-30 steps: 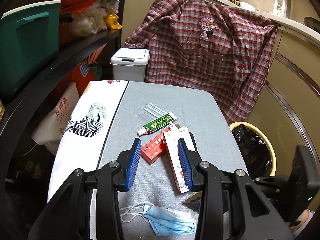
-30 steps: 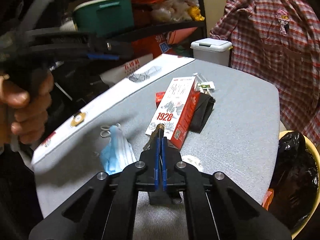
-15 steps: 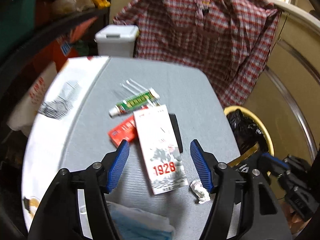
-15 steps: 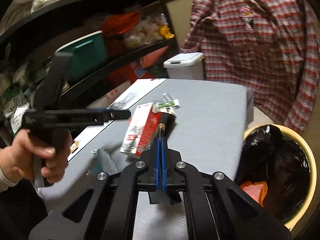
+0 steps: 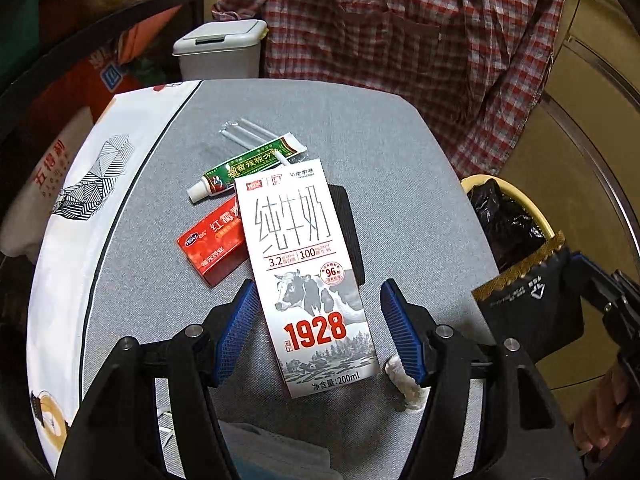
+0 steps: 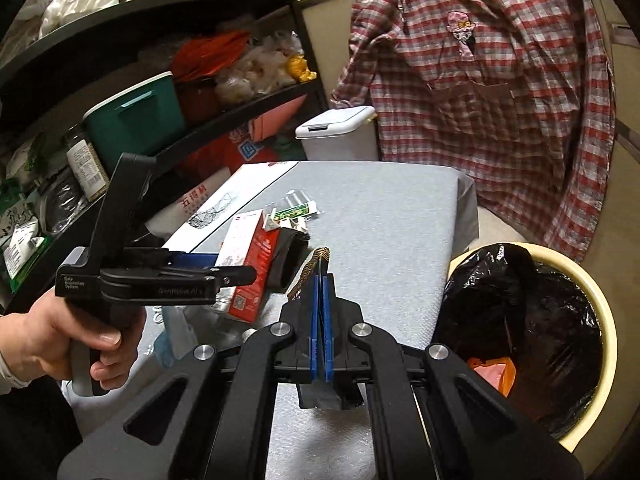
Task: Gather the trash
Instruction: 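Grasp the white milk carton with the left tool while the right tool holds the pouch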
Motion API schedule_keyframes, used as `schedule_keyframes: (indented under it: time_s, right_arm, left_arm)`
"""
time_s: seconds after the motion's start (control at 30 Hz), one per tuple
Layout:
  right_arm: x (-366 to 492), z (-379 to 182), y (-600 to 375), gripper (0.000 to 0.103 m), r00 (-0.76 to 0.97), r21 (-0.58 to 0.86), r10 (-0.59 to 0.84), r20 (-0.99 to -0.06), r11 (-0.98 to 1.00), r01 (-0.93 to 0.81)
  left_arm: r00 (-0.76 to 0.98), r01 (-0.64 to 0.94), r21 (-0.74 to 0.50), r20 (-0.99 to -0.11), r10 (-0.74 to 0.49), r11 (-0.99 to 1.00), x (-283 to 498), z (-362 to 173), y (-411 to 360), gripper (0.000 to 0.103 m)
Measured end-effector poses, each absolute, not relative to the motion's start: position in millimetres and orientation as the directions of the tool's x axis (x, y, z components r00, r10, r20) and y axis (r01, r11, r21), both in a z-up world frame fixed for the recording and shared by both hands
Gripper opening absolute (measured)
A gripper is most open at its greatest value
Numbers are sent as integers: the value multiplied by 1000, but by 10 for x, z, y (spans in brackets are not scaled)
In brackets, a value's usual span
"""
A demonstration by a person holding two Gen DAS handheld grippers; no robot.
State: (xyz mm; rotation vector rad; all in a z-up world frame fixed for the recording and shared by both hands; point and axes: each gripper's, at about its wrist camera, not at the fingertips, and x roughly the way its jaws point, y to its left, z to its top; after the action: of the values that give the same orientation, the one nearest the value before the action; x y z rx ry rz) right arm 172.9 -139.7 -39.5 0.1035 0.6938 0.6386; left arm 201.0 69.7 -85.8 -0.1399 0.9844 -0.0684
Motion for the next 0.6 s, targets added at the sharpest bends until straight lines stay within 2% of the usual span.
schedule_keyframes:
  time_s: [0.6]
  right_arm:
    - [1716,-394,-1420,2,620,275,545,-565,832,-482]
  left_arm:
    - [544,-10,-143,-832,-115,990,2006,-858,729,53]
